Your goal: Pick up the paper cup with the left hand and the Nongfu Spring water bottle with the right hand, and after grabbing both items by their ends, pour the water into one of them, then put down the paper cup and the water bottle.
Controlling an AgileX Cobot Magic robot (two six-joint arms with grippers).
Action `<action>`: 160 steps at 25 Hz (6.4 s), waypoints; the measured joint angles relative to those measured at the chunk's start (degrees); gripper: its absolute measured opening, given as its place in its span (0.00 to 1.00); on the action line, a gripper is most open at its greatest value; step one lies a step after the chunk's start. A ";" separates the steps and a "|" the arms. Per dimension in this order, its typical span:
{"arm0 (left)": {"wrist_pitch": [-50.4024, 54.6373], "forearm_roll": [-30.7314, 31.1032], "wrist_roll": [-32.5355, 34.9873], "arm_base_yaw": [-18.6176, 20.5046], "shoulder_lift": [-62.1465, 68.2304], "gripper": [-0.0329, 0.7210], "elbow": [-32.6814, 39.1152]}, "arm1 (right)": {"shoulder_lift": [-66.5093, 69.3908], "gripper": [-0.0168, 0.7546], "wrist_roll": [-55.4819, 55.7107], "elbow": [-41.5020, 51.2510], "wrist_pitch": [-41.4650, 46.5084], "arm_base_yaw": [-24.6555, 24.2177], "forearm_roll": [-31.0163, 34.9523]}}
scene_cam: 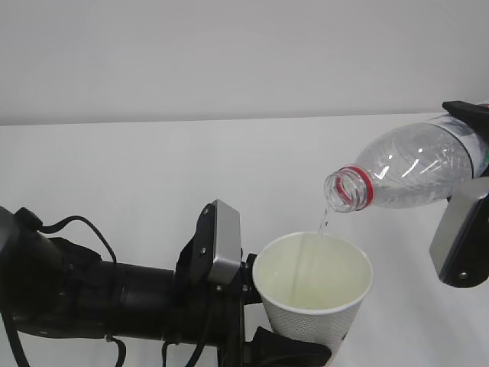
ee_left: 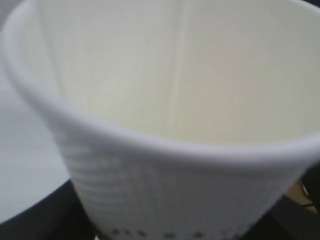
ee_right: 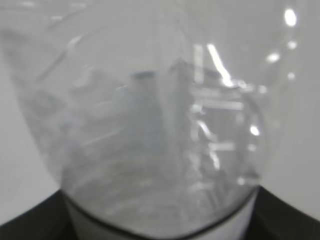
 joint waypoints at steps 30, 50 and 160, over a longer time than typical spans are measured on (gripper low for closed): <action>0.39 0.00 0.00 0.00 0.00 0.72 0.00 | 0.00 0.62 -0.20 0.00 0.00 0.00 0.00; 0.48 0.00 0.00 0.00 0.00 0.72 0.00 | 0.00 0.62 -0.33 0.00 0.00 0.00 0.04; 0.74 0.00 0.00 0.00 0.00 0.71 0.00 | 0.00 0.62 -1.46 0.00 -1.75 0.00 0.17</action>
